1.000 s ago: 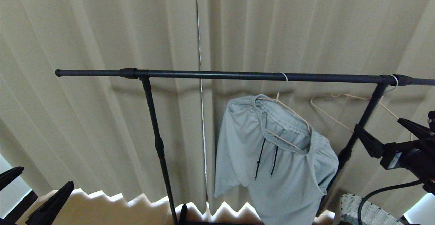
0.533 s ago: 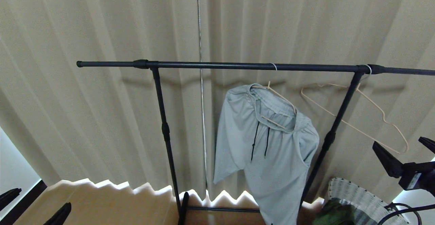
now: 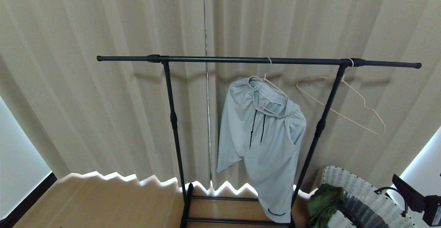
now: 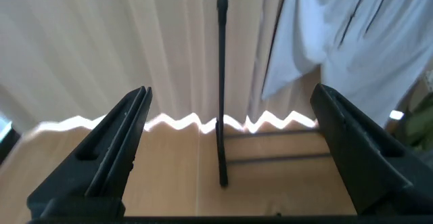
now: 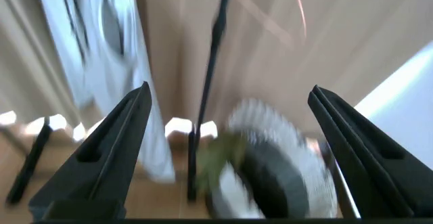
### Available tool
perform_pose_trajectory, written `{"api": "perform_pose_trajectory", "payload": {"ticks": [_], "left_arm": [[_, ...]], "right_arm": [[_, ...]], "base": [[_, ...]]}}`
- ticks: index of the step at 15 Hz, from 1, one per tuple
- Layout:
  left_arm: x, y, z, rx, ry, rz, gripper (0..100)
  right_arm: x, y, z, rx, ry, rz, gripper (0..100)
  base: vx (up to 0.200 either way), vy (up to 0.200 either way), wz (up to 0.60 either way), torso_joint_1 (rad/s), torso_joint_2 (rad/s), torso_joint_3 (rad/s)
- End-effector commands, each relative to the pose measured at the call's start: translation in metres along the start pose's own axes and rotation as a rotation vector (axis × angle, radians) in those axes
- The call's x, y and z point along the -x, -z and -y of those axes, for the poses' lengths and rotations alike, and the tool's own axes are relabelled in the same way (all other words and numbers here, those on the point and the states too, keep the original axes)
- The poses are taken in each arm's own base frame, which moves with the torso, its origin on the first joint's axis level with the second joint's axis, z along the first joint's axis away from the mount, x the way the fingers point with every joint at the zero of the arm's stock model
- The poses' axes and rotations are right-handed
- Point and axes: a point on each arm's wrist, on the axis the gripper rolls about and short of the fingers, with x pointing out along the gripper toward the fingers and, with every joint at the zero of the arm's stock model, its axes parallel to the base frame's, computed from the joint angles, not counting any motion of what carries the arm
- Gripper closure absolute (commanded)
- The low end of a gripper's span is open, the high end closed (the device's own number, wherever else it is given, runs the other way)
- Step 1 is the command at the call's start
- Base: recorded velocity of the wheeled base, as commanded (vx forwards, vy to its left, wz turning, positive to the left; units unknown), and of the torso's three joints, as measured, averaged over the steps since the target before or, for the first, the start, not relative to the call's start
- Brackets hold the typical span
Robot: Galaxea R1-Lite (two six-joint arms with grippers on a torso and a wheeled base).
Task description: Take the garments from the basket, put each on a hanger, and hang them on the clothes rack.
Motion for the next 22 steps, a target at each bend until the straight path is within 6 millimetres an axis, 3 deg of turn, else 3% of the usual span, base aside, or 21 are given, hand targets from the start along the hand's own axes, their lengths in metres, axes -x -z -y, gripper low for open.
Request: {"api": "perform_pose_trajectory", "payload": {"ticks": [1,5,9,12,16,22], "left_arm": [[0.01,0.007,0.002,0.001,-0.027,0.021,0],[0.03,0.03,0.006,0.012,-0.049,0.069,0],[0.03,0.03,0.006,0.054,-0.048,0.068,0],[0.03,0.031,0.007,0.04,-0.042,0.066,0],[0.03,0.031,0.008,0.009,0.003,0.07,0],[0.033,0.031,0.006,-0.011,0.135,0.098,0]], "right_arm": [[0.03,0.009,0.002,-0.007,0.003,0.03,0],[0.064,0.038,0.004,-0.017,0.023,-0.046,0],[0.086,0.051,0.004,-0.067,0.035,0.013,0],[0.094,0.064,0.004,-0.069,0.019,0.108,0],[0.103,0.071,0.004,-0.053,-0.152,0.245,0],[0.107,0.072,0.005,-0.074,-0.074,0.307,0]], "base": [[0.0,0.0,0.0,0.0,0.0,0.0],[0.0,0.0,0.0,0.0,0.0,0.0],[0.0,0.0,0.0,0.0,0.0,0.0],[0.0,0.0,0.0,0.0,0.0,0.0],[0.0,0.0,0.0,0.0,0.0,0.0],[0.0,0.0,0.0,0.0,0.0,0.0]]}}
